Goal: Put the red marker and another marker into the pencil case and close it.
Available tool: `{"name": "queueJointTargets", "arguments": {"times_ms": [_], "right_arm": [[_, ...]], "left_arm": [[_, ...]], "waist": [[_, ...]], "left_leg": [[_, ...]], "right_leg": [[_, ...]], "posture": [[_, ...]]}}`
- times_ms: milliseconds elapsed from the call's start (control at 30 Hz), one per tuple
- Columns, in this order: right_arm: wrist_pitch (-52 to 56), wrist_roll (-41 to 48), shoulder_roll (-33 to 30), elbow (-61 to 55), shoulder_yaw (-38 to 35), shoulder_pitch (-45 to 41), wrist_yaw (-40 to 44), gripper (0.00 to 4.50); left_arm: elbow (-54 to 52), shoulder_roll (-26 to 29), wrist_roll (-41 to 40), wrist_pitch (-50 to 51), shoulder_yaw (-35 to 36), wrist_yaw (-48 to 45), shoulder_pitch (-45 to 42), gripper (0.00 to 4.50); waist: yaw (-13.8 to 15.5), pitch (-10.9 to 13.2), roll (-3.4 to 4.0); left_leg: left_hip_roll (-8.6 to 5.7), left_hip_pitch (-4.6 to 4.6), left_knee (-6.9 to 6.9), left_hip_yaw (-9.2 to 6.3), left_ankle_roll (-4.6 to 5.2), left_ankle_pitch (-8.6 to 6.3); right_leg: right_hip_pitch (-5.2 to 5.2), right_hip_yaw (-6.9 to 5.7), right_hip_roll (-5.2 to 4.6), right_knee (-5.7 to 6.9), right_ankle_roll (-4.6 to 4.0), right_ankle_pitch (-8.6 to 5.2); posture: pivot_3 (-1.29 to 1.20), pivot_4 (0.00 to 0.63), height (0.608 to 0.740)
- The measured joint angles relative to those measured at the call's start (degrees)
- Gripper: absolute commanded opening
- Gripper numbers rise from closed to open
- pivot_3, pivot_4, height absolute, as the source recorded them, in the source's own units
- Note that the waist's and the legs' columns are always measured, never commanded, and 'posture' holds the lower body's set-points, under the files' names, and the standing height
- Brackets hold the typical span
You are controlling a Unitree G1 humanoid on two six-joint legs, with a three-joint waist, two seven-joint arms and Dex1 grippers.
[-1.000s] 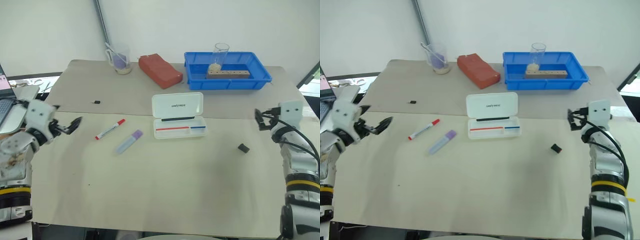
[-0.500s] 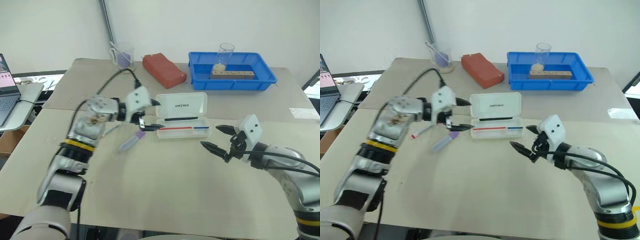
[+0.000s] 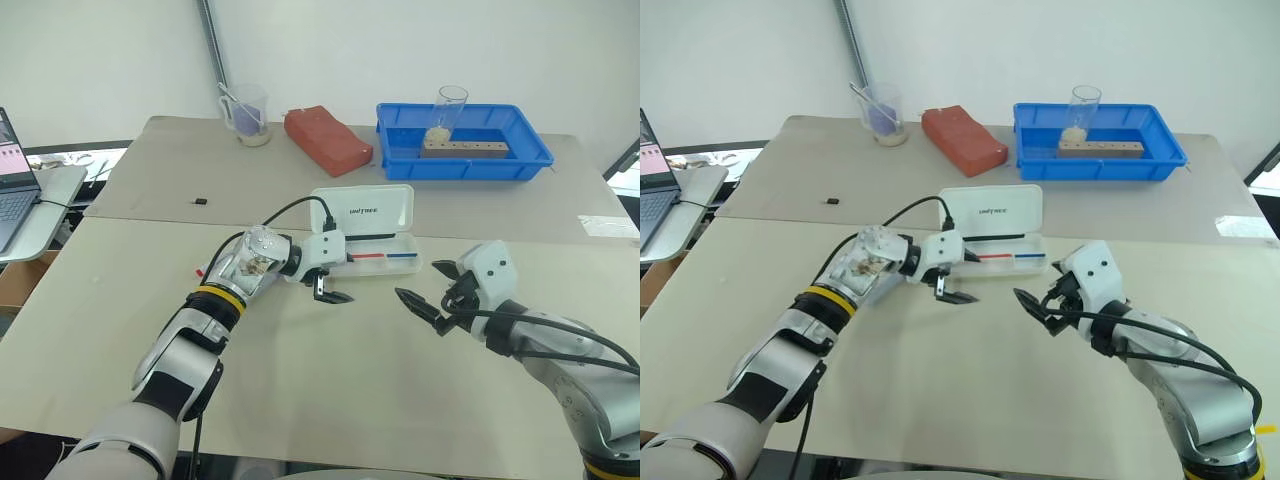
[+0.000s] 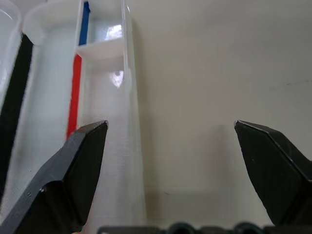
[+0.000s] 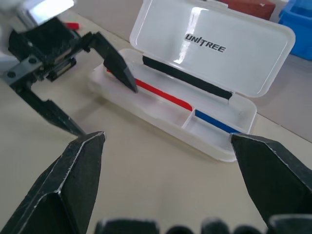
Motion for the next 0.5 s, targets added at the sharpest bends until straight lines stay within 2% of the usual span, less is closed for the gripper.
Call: {"name": "queueJointTargets", "arguments": {"times_ms": [200,233,433,500], "right_arm": [[1.0,0.0,0.4,0.0,-0.6,-0.4,-1.2,4.50],[1.0,0.0,0.4,0.1,-0.8,-0.6,-1.2,4.50],[1.0,0.0,0.0,1.0,-1.4,-2.8,-0.5,4.50],[1.0,0.6,-0.8,1.3,-1.3,-2.9,1.4,4.50]], "left_arm": [[6.1,-1.6,1.6,-2.9,0.7,1.4,-2.8,0.27],[6.5,-1.6,1.7,-2.9,1.1,1.7,-3.2,0.02],[5.8,-0.9,1.8,-2.9,1.4,0.2,-3.0,0.02],[0.3,1.7,1.4,-1.6,1.6,-2.5,-0.3,0.02]], "waist": [[-0.1,0.0,-0.02],[-0.1,0.0,-0.01],[-0.1,0.0,0.03],[-0.3,-0.1,0.13]], "left_leg": [[-0.02,-0.06,0.01,-0.05,0.03,0.02],[-0.01,-0.06,0.00,-0.07,0.04,0.02],[-0.01,-0.08,0.00,-0.09,0.03,0.02],[0.01,-0.09,-0.01,-0.08,0.03,0.02]], "right_leg": [[-0.01,-0.02,0.01,0.01,0.04,-0.01],[-0.02,-0.03,0.02,0.01,0.03,-0.01],[-0.03,-0.03,0.05,0.01,0.03,0.00],[-0.03,-0.02,0.05,0.01,-0.01,0.02]], "posture": [[0.00,0.150,0.740],[0.00,0.150,0.740],[0.00,0.150,0.740],[0.00,0.150,0.740]]}}
